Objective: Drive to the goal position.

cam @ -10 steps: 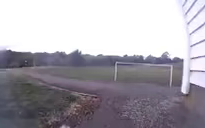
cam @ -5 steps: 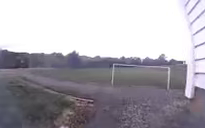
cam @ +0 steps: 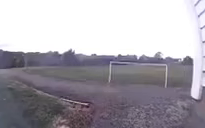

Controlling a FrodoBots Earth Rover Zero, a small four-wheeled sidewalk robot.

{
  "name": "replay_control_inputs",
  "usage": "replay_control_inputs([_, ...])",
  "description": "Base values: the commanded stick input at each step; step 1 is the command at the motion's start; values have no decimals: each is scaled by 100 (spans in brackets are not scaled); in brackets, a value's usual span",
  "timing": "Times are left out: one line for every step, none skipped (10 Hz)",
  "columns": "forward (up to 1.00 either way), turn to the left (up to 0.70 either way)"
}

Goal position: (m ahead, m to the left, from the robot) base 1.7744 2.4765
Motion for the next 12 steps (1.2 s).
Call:
replay_control_inputs([45, -27])
replay_control_inputs([45, -27])
replay_control_inputs([45, -27])
replay_control_inputs([45, -27])
replay_control_inputs([45, -27])
replay_control_inputs([45, -27])
replay_control_inputs([45, -27])
replay_control_inputs([45, -27])
replay_control_inputs([45, -27])
replay_control_inputs([45, -27])
replay_control_inputs([45, -27])
replay_control_inputs([45, -27])
